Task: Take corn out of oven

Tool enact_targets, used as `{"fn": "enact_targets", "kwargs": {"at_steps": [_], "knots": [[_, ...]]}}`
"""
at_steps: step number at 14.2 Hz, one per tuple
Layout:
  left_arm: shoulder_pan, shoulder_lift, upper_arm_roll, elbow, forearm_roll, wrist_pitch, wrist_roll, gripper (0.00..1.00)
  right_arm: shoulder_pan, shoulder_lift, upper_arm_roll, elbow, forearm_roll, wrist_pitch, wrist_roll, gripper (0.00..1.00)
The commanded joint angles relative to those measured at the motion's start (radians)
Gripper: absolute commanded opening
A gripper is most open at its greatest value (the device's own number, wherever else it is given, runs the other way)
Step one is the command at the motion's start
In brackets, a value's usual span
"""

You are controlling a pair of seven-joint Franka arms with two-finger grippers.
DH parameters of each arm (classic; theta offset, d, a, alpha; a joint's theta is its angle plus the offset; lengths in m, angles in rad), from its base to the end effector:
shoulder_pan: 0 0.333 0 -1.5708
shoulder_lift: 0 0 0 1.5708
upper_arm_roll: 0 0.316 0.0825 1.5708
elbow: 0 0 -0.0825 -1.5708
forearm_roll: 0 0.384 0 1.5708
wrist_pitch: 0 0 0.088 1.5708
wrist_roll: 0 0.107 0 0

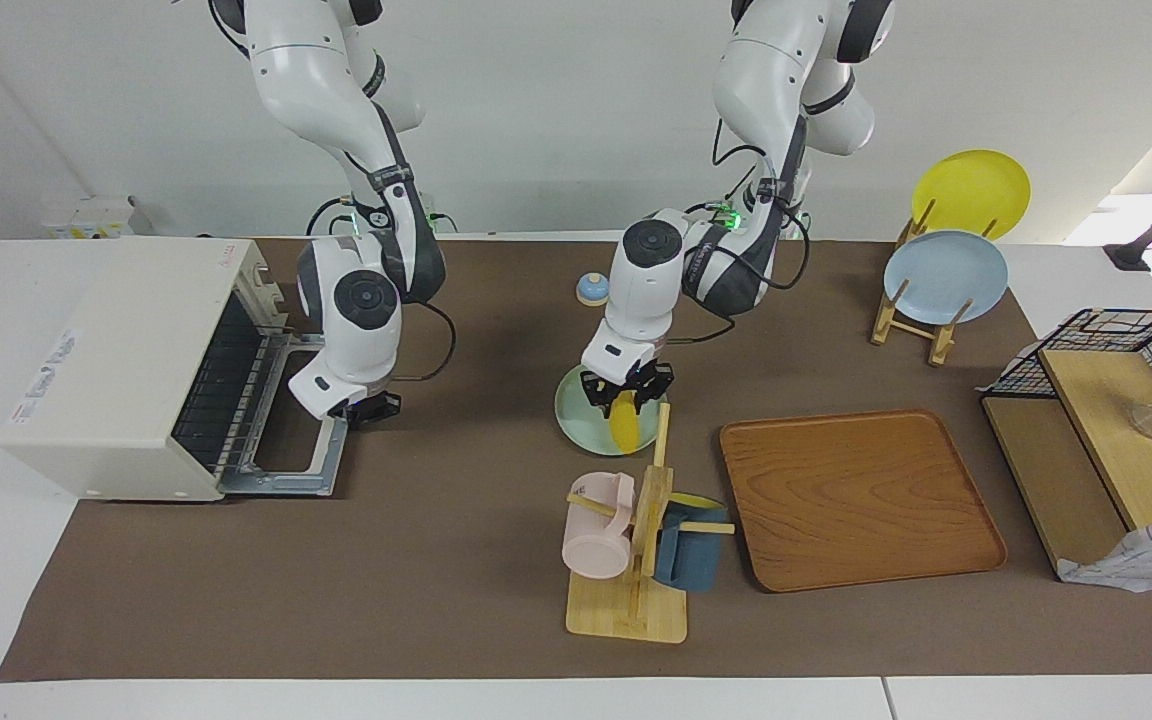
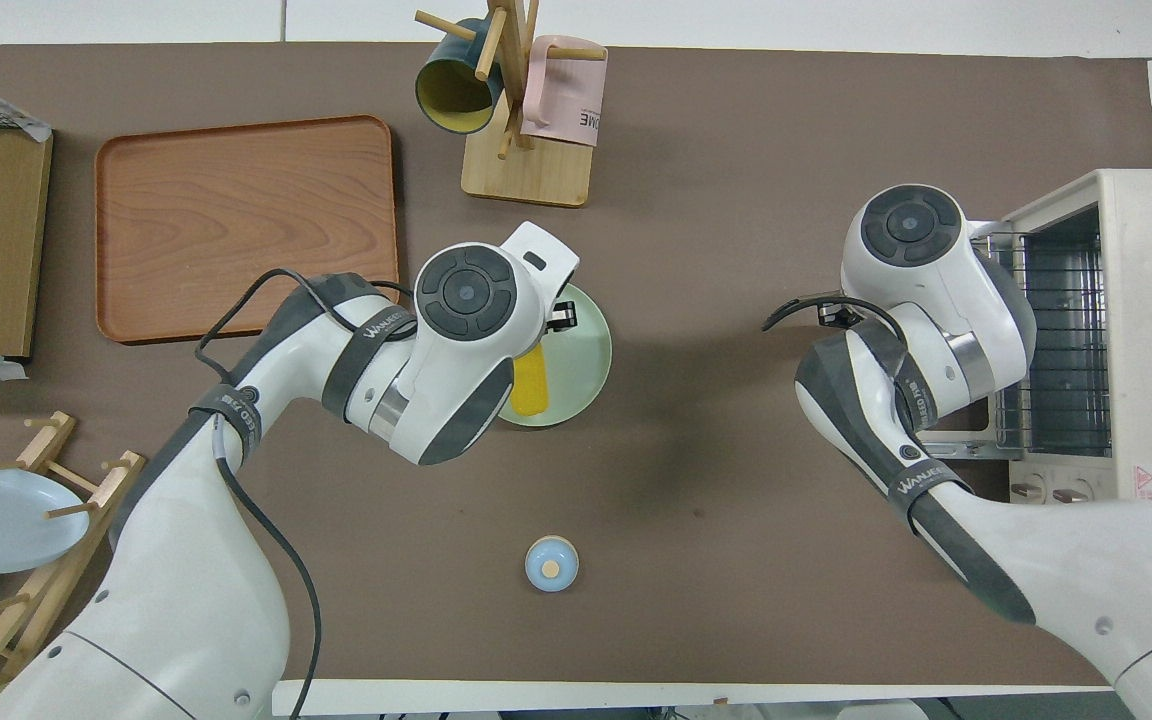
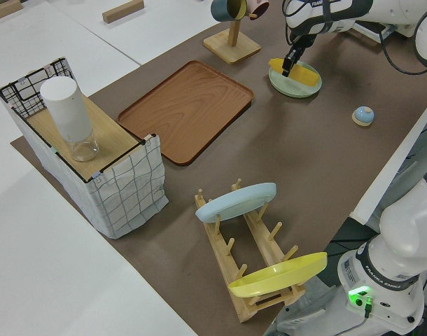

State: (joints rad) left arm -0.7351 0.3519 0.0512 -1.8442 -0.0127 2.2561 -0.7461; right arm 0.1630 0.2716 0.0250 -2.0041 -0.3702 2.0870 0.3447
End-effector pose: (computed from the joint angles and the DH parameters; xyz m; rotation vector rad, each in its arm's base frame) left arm 0.4947 -0.4065 0.3421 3.1049 0.1029 0.0786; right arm 0.5719 0.0902 0.3102 2.8021 0.0809 -0.1429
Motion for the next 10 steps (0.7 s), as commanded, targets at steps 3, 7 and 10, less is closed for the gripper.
{"fn": "enact_targets", "kwargs": {"at_steps": [3, 7, 10], "knots": [[0.257, -0.073, 0.004, 0.002, -0.003, -0.121, 0.216, 0.00, -0.091, -0.053, -0.007, 0.140, -0.029, -0.199, -0.226, 0.02], [0.477, -0.041, 0.003, 0.031, 0.000, -0.077, 0.597, 0.00, -0.175, -0.143, -0.007, 0.143, 0.028, -0.237, -0.390, 0.07], [0.500, 0.077, 0.004, 0.123, 0.007, -0.006, 0.619, 0.00, -0.209, -0.170, -0.008, 0.153, 0.077, -0.257, -0.443, 0.15]]}}
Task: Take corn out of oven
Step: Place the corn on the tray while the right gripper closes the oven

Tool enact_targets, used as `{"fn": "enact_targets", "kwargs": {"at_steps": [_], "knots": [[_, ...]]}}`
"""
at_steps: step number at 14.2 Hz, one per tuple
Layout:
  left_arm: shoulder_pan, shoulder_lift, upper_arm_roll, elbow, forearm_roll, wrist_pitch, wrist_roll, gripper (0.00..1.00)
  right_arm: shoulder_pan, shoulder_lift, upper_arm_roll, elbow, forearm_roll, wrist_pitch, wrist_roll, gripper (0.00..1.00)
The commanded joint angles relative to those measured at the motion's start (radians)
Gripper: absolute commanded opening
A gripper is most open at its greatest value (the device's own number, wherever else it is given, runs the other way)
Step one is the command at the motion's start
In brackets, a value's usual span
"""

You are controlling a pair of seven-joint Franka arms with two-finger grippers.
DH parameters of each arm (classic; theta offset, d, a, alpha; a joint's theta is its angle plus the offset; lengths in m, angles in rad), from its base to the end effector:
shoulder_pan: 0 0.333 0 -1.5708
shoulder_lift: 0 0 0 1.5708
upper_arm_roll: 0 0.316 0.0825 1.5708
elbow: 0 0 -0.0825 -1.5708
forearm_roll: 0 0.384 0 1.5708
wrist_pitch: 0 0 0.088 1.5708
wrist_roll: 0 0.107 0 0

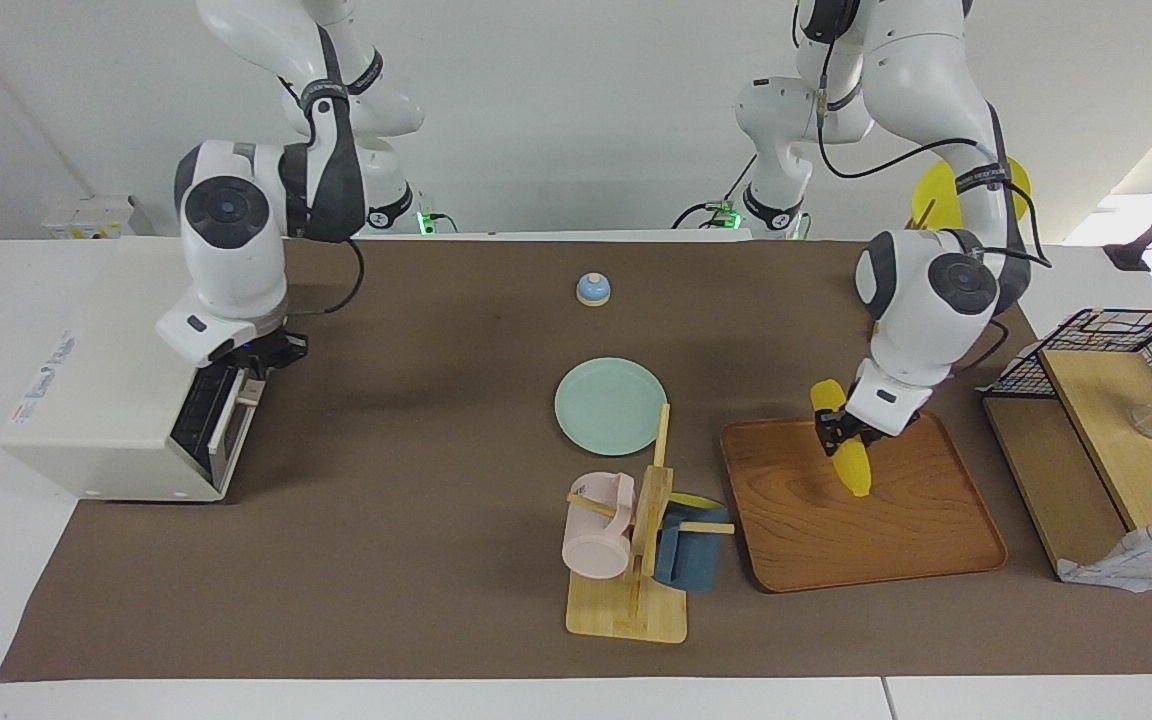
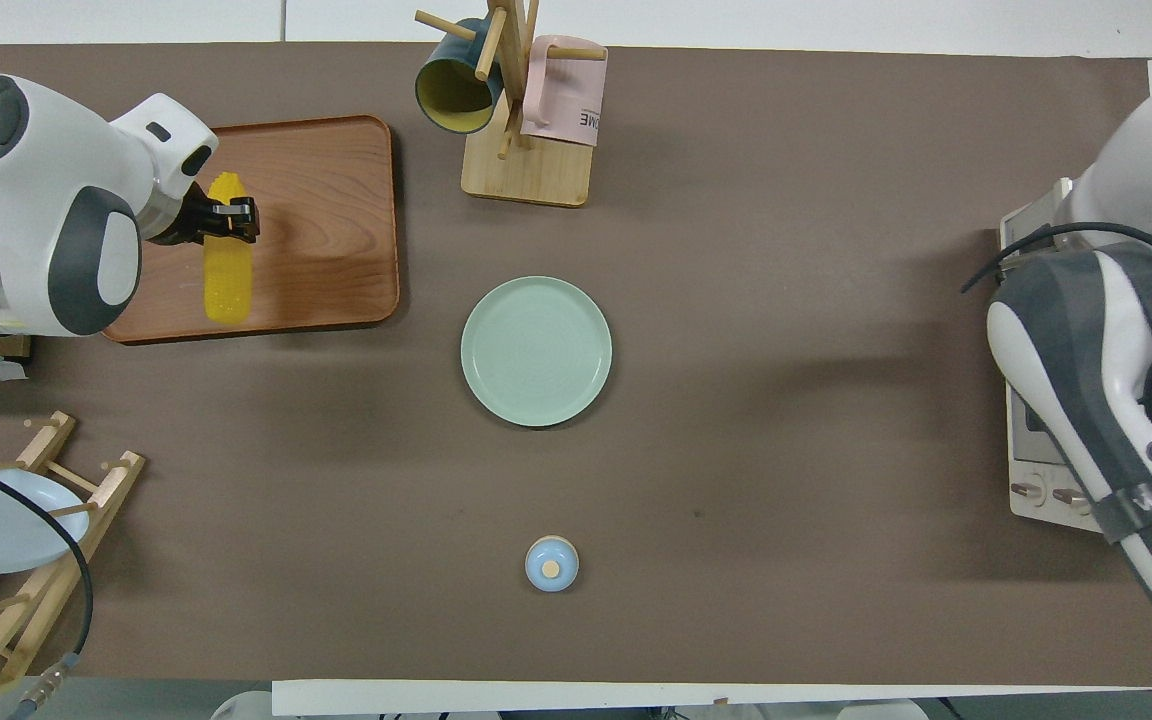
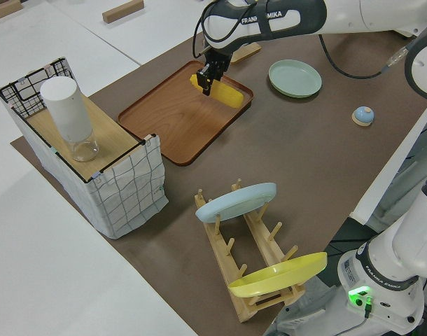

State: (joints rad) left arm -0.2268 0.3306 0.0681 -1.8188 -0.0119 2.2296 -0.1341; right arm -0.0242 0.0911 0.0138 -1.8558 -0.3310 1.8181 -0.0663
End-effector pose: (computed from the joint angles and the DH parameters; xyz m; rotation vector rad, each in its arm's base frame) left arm 0.6349 -0.1051 0.3650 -3.1385 0.0349 -0.1286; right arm 0.5732 -0.0329 0.4626 2.8172 0.2237 -0.1989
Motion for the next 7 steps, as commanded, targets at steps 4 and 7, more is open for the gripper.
{"fn": "enact_targets", "kwargs": {"at_steps": [4, 7], "knots": [[0.001, 0.114, -0.011, 0.108, 0.019, 0.007, 0.050, 1.00, -0.034, -0.037, 0.000, 0.111, 0.229, -0.117, -0.033, 1.00], [0.015, 0.032, -0.002, 0.102, 0.038, -0.094, 0.044, 1.00, -0.040, -0.103, 0.003, 0.170, 0.311, -0.173, -0.029, 1.00]]}}
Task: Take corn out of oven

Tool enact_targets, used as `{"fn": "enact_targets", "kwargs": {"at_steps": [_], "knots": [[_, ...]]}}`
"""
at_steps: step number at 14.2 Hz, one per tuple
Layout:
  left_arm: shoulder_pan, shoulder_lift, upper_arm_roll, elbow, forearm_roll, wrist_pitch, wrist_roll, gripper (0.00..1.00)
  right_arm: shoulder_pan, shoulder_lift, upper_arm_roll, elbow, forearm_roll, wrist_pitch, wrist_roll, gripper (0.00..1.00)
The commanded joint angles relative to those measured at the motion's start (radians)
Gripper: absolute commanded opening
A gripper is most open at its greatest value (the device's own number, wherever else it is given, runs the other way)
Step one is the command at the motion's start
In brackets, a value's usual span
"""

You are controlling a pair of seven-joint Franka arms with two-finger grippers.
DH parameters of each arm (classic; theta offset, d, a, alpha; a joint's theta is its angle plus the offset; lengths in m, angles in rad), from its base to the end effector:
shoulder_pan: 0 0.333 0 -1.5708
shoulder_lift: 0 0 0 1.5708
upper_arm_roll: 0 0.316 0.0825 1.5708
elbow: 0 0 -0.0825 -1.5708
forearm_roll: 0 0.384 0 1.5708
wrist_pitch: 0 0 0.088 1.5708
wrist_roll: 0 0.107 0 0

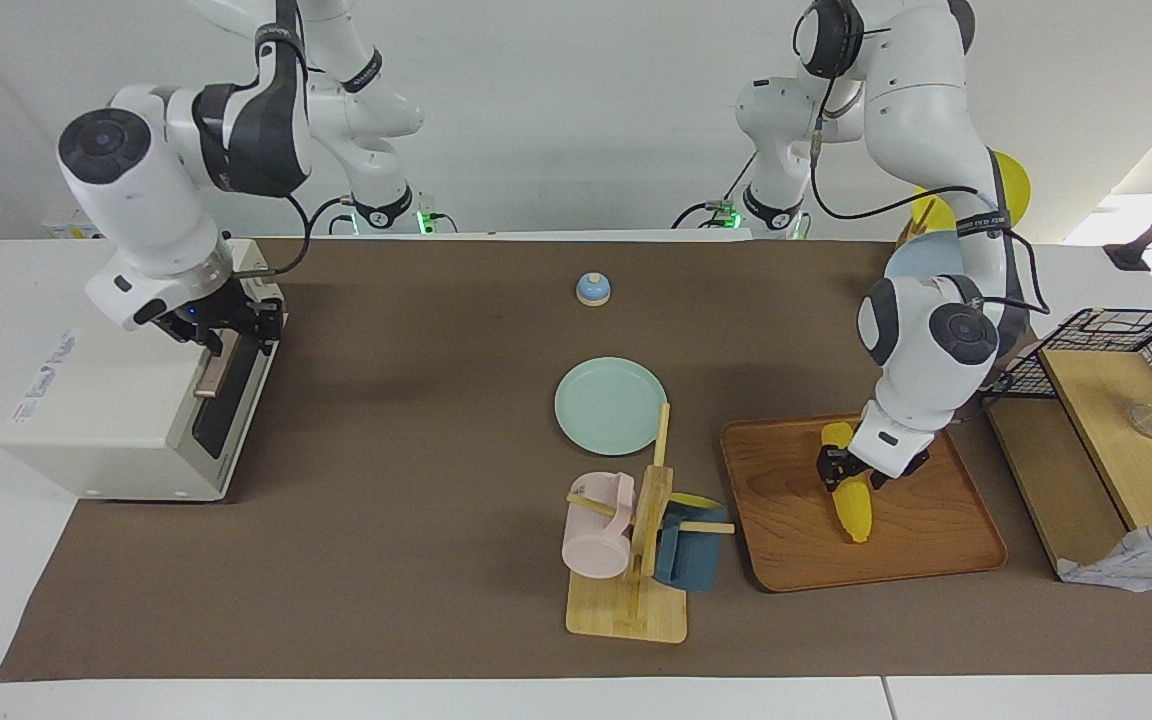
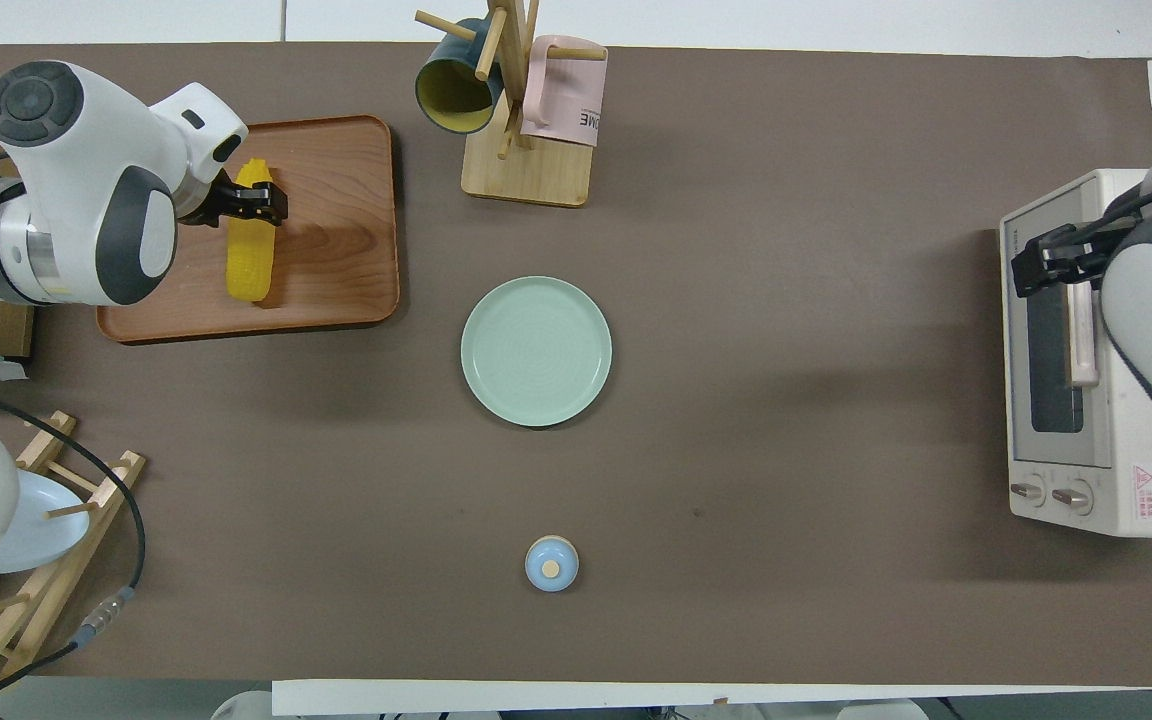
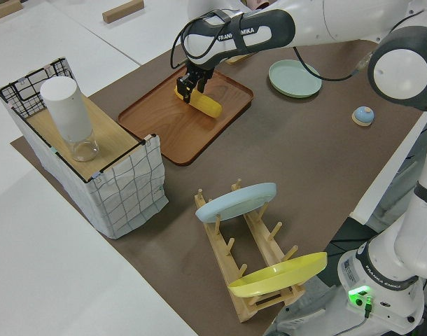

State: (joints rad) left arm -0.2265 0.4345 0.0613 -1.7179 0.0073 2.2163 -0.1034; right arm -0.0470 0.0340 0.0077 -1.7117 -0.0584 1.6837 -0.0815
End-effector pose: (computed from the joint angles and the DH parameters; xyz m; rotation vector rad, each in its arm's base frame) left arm 0.6590 -0.1137 0.3422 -3.1151 0.1130 -0.1065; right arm 0.5663 -0.0280 0.5483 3.0853 0.0781 -0.1009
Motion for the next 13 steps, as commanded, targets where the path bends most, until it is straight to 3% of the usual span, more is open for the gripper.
{"fn": "enact_targets", "kwargs": {"at_steps": [1, 3, 6, 8, 10, 13], "knots": [[0.038, -0.121, 0.006, 0.004, 0.019, -0.145, 0.013, 1.00, -0.014, -0.054, 0.011, 0.052, 0.038, -0.082, -0.017, 1.00], [0.061, -0.225, 0.006, 0.004, 0.020, -0.304, 0.011, 1.00, -0.019, -0.052, 0.011, 0.125, 0.040, -0.174, -0.020, 1.00], [0.096, -0.390, 0.005, 0.011, 0.019, -0.527, 0.022, 1.00, -0.025, -0.040, 0.009, 0.168, 0.038, -0.212, -0.023, 1.00], [0.102, -0.460, 0.006, 0.059, 0.019, -0.674, 0.028, 1.00, -0.030, -0.020, 0.008, 0.193, 0.049, -0.245, -0.026, 1.00], [0.101, -0.465, 0.006, 0.154, 0.019, -0.791, 0.075, 1.00, -0.014, -0.049, 0.003, 0.182, 0.040, -0.245, -0.026, 1.00], [0.101, -0.465, 0.005, 0.169, 0.017, -0.800, 0.096, 1.00, -0.002, -0.060, 0.002, 0.167, 0.040, -0.236, -0.024, 1.00]]}}
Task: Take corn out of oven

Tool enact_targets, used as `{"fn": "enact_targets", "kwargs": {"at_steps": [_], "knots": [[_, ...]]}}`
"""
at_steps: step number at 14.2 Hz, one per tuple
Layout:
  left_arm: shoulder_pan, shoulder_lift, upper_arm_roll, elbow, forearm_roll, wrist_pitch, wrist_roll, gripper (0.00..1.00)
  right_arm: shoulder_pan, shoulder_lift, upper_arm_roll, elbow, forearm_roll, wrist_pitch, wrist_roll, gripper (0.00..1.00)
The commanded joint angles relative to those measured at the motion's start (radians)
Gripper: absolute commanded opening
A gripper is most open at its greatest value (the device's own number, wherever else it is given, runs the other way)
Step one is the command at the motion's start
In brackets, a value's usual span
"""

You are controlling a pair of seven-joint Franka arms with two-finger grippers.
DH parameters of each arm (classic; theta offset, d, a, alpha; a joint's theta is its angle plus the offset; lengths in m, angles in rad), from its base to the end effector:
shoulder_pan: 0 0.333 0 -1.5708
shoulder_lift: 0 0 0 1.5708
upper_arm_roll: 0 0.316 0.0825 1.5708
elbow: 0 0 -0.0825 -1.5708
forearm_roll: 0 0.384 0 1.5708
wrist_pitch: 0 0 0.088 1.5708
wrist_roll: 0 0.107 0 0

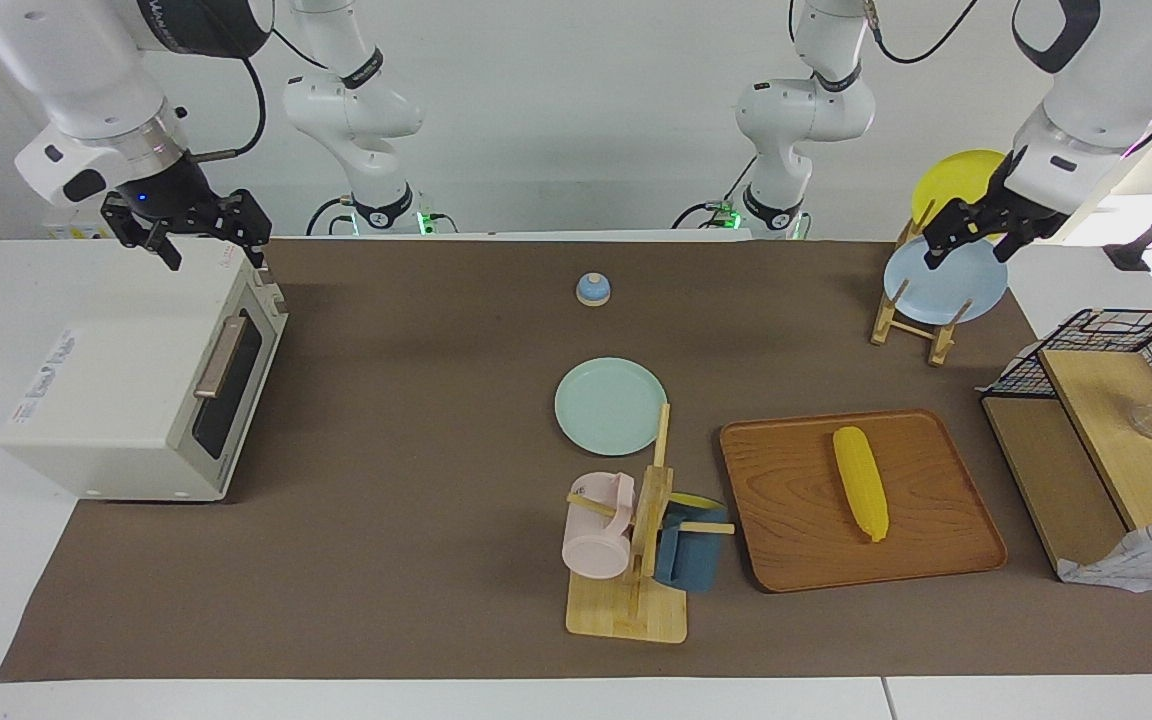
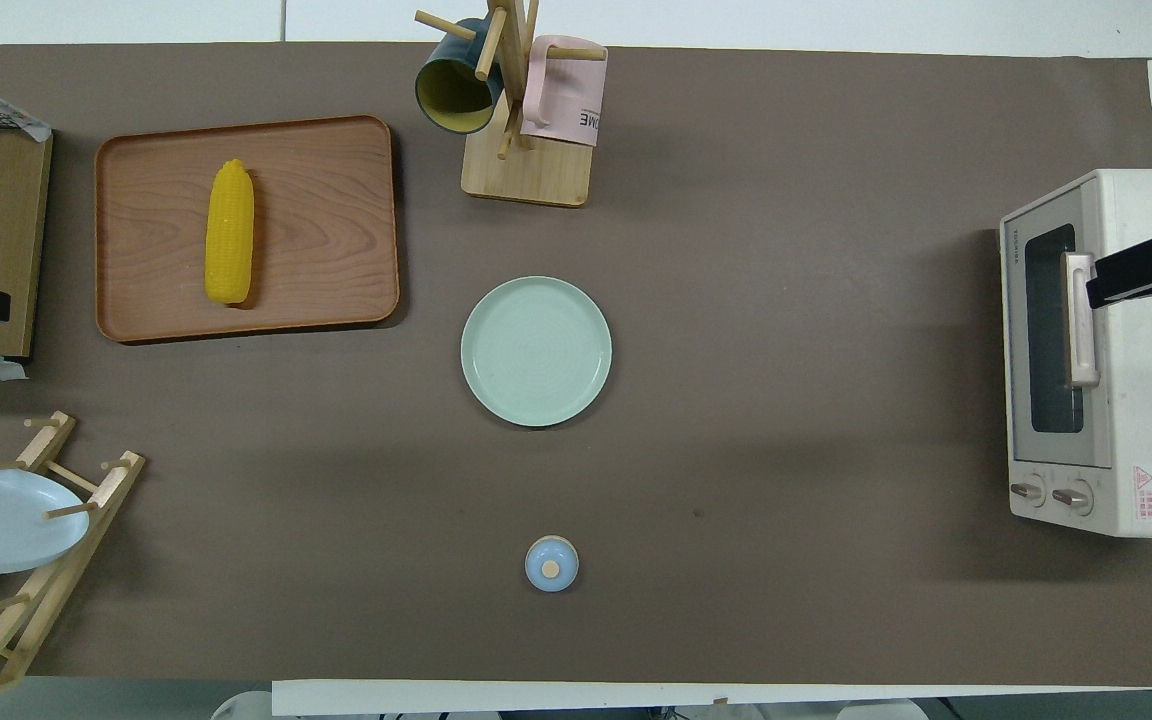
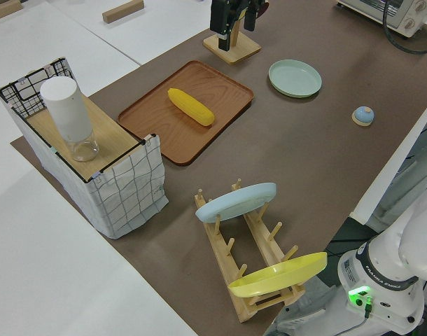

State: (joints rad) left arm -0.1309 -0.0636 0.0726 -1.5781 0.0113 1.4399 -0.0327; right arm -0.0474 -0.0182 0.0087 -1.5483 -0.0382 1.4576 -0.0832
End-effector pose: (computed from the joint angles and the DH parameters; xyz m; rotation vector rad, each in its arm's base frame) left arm 0.5201 -0.0277 0.6442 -3.1291 0.0389 0.1164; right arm 0.5365 -0.0252 0.6355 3.1050 0.0645 -0.1160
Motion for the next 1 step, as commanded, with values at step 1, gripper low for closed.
{"fn": "enact_targets", "kwargs": {"at_steps": [1], "knots": [[0.005, 0.031, -0.007, 0.027, 0.013, -0.024, 0.028, 1.00, 0.000, -0.008, -0.001, 0.004, 0.018, -0.011, -0.024, 1.00]]}}
